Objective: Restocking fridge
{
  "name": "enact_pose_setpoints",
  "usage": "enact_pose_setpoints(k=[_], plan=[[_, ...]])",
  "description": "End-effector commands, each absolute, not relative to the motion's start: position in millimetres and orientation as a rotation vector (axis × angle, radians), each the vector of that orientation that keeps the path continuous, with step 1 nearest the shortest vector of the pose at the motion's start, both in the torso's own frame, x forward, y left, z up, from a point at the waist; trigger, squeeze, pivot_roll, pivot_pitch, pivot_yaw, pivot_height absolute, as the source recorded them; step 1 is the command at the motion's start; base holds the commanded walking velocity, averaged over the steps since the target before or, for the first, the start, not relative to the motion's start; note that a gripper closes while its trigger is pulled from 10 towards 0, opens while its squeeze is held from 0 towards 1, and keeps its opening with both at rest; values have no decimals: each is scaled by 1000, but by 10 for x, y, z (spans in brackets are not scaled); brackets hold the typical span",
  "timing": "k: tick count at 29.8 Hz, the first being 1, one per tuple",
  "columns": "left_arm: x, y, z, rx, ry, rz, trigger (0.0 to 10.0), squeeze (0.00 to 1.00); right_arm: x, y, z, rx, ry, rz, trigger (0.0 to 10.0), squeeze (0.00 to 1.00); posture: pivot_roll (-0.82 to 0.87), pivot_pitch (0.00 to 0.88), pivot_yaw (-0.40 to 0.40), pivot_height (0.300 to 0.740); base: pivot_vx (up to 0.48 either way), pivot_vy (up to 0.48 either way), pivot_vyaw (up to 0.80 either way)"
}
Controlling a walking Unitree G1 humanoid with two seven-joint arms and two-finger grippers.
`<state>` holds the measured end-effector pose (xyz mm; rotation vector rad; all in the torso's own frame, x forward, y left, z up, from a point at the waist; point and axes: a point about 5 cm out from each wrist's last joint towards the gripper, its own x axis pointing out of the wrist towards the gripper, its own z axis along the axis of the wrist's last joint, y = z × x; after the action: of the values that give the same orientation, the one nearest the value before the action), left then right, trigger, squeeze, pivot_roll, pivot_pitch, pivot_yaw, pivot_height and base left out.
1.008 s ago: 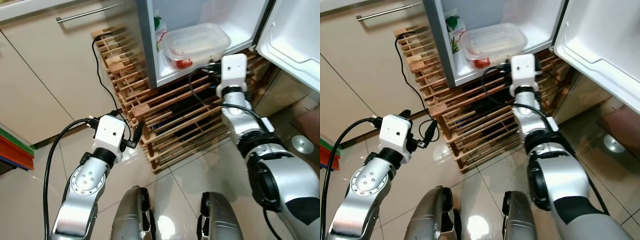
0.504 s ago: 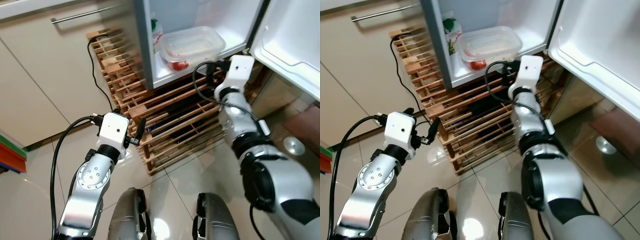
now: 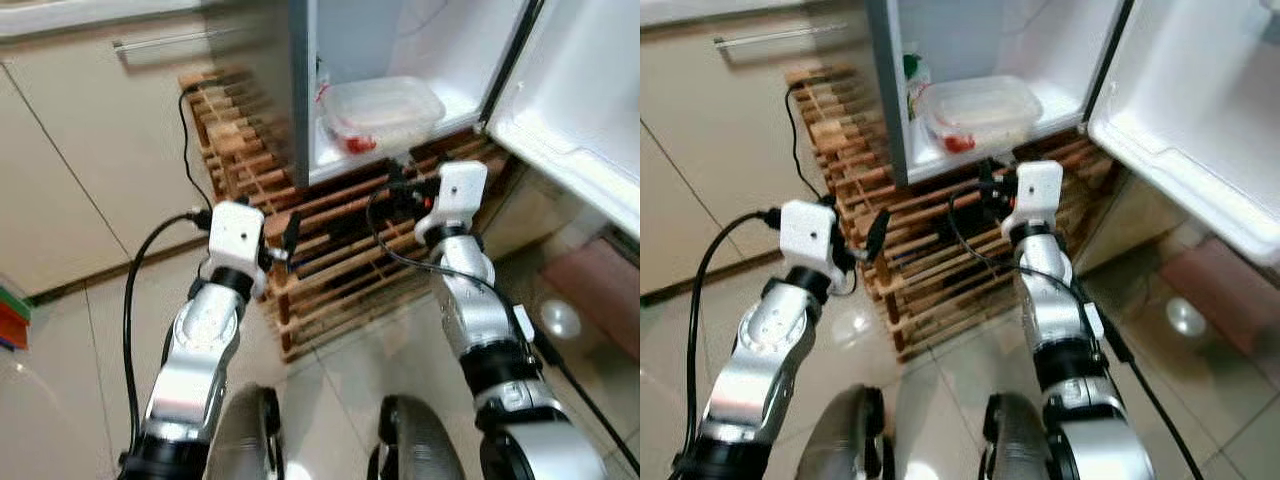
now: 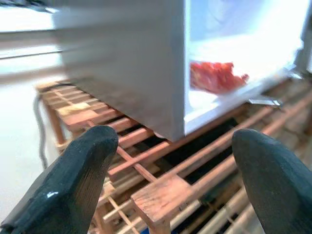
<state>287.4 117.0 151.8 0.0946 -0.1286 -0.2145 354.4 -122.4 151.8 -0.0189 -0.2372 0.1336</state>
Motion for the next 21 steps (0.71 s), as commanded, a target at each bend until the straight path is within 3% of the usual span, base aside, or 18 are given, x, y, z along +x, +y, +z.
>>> enact_pose_setpoints(k=[1,7,14,21], plan=[[2894,1103,1487,85,-119,-220,10000,0,3527,-1211,1543,-37,-231,135,10000,0,23,34,-30,641,0,-480,681],[2935,1106,1467,88,-119,-194,10000,0,3498,-1141,1568,-57,-208,171,10000,0,20,32,-35,641,0,-469,428],[2975,1129,1437,124,-106,-170,10000,0,3488,-1149,1547,-66,-200,180,10000,0,20,33,-26,641,0,0,0],[2994,1138,1425,129,-100,-178,10000,0,3492,-1105,1510,-84,-164,163,10000,0,24,31,-17,641,161,-399,579]])
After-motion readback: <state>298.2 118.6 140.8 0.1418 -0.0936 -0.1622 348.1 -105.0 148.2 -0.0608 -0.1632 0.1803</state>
